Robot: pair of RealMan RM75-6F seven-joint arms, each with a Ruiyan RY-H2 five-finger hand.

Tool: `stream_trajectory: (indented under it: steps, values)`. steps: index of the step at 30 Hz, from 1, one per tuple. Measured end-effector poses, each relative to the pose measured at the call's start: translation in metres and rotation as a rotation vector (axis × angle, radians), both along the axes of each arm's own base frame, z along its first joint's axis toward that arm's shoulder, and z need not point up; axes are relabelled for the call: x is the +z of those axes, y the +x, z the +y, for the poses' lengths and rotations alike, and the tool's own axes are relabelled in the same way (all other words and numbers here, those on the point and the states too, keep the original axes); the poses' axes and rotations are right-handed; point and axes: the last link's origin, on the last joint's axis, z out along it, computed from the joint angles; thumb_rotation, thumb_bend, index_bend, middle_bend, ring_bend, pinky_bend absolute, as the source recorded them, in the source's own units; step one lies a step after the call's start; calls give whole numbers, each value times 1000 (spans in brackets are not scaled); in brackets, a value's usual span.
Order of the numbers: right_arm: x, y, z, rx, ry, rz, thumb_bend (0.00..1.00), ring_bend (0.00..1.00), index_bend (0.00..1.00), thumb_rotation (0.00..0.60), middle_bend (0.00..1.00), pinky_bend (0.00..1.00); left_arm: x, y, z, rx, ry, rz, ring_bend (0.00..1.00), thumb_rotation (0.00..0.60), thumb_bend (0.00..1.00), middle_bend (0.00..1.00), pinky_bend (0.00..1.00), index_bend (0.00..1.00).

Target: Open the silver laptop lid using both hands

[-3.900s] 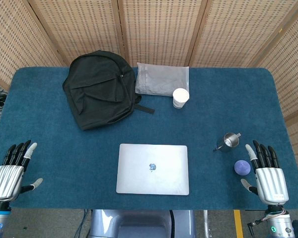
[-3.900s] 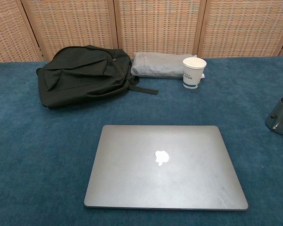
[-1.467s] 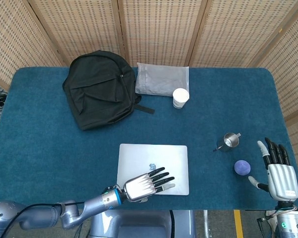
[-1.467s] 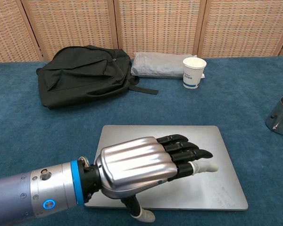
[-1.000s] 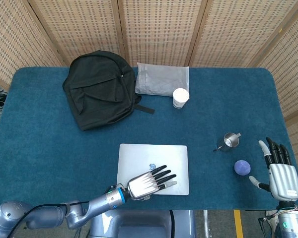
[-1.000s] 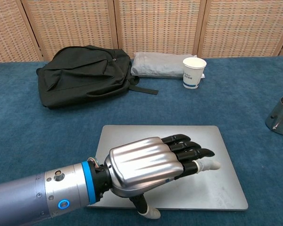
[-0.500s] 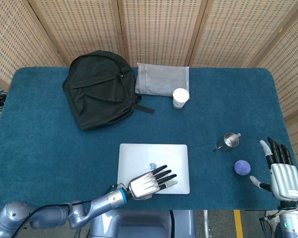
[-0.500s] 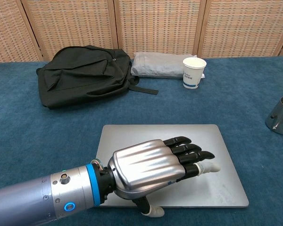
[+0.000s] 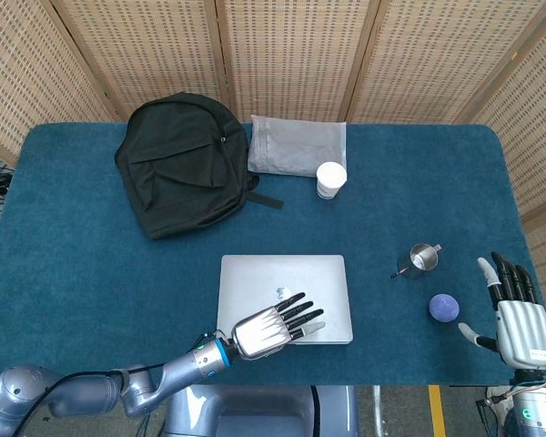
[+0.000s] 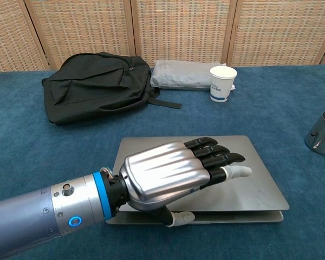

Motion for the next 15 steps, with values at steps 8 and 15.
stream_trajectory:
  steps: [8, 15]
  values:
    - [0, 0, 0, 1, 2, -5, 0, 0, 0, 600, 0, 0, 10, 8, 20, 36, 164, -41, 0, 600, 473, 0, 0, 0]
    - [-2, 1, 0, 9, 10, -1, 0, 0, 0, 600, 0, 0, 15, 14, 40, 185, 280, -65, 0, 600, 470, 0, 0, 0]
